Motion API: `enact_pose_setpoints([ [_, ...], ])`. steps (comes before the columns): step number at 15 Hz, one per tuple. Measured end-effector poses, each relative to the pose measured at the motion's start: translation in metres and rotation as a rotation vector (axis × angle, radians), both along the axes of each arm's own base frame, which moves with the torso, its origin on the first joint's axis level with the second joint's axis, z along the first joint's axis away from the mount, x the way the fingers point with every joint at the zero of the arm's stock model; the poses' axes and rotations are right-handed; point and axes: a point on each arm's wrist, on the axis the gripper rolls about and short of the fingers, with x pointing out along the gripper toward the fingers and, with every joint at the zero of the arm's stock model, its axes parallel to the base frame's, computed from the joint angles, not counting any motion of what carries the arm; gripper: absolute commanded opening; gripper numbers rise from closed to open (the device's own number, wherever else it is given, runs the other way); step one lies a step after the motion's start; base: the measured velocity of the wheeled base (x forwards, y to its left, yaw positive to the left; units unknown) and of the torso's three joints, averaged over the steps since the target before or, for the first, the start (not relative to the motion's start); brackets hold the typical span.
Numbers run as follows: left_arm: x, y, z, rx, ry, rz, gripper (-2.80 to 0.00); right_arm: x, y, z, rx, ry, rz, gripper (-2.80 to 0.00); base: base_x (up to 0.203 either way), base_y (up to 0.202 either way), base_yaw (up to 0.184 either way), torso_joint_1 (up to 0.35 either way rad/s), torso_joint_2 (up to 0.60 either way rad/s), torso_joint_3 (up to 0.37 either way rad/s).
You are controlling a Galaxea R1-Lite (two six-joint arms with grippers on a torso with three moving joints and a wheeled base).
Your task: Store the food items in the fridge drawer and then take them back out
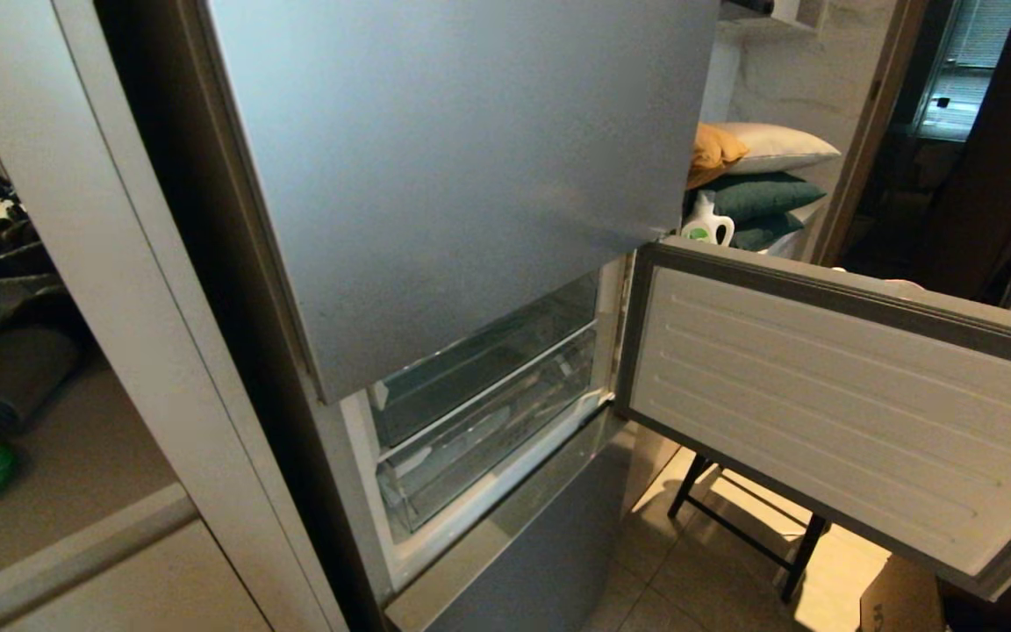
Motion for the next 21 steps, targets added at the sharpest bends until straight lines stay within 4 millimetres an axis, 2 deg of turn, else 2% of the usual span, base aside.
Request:
enact_pose_setpoints([
  [4,0.0,0.0,0.0,0.0,0.0,0.0,-2.8,0.014,-0.047,-0.002,-0.016,0.021,0.049,-2.8,0.0,0.0,0.0,0.0,0.0,0.0],
  [8,0.0,0.0,0.0,0.0,0.0,0.0,-2.8,0.034,-0.076,-0.01,-0.021,0.028,0.168,-2.8,0.0,0.0,0.0,0.0,0.0,0.0],
  [13,0.0,0.0,0.0,0.0,0.0,0.0,-2.8,0.075,-0.095,-0.015,-0.09,-0.011,0.266,-2.8,0.0,0.0,0.0,0.0,0.0,0.0],
  [16,0.0,0.0,0.0,0.0,0.0,0.0,-2.8,0.102,-0.096,-0.021,-0.098,-0.024,0.337,-2.8,0.0,0.0,0.0,0.0,0.0,0.0],
  [21,0.0,0.0,0.0,0.0,0.0,0.0,-2.8,0.125,-0.102,-0.022,-0.1,-0.073,0.379,-2.8,0.0,0.0,0.0,0.0,0.0,0.0],
])
